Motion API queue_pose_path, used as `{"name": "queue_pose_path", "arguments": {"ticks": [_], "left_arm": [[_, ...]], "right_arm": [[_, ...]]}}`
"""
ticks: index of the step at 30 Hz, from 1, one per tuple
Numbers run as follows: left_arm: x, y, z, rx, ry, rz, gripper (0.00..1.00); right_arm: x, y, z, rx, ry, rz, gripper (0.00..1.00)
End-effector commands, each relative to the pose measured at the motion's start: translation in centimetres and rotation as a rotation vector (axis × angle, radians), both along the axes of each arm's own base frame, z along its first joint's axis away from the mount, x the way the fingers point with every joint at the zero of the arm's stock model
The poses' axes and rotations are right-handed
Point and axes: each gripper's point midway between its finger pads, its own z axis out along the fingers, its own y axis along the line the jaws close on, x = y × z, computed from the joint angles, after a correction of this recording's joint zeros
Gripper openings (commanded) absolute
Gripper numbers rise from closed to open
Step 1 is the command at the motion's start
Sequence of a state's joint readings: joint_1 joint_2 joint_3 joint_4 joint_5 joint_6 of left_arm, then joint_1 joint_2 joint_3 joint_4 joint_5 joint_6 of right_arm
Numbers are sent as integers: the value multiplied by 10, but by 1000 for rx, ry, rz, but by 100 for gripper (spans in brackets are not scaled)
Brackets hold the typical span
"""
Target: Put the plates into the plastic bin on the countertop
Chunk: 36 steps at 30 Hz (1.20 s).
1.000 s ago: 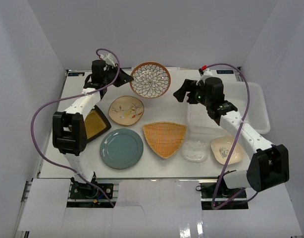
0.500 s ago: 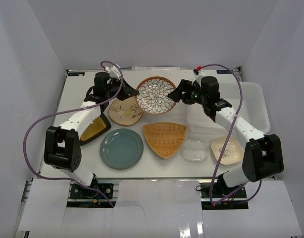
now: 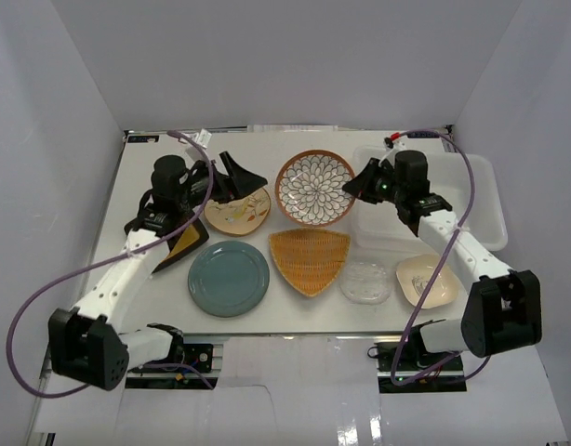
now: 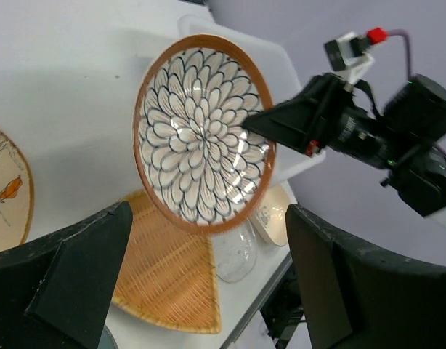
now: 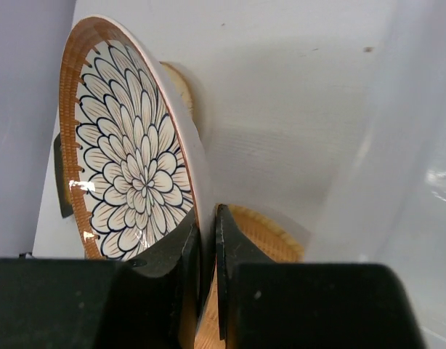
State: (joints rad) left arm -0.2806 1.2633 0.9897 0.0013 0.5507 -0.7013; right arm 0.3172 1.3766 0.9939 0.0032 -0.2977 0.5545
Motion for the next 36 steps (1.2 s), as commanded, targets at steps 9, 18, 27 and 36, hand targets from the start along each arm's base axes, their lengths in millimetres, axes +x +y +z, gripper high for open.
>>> {"name": "queue_pose_path", "arguments": {"ticks": [9, 18, 27, 36], "left_arm": [[-112, 18, -18, 199, -194, -98, 98], [-134, 18, -22, 285, -281, -93, 98], [-144, 17, -12, 264, -315, -101, 98], [-141, 19, -14, 278, -307, -79, 98]], "right_arm": [[13, -183, 43, -67, -127, -499, 8], [18, -235, -28, -187, 40, -651, 8], [37, -250, -76, -244, 182, -682, 15], [39, -256, -20, -283, 78, -728, 97]]}}
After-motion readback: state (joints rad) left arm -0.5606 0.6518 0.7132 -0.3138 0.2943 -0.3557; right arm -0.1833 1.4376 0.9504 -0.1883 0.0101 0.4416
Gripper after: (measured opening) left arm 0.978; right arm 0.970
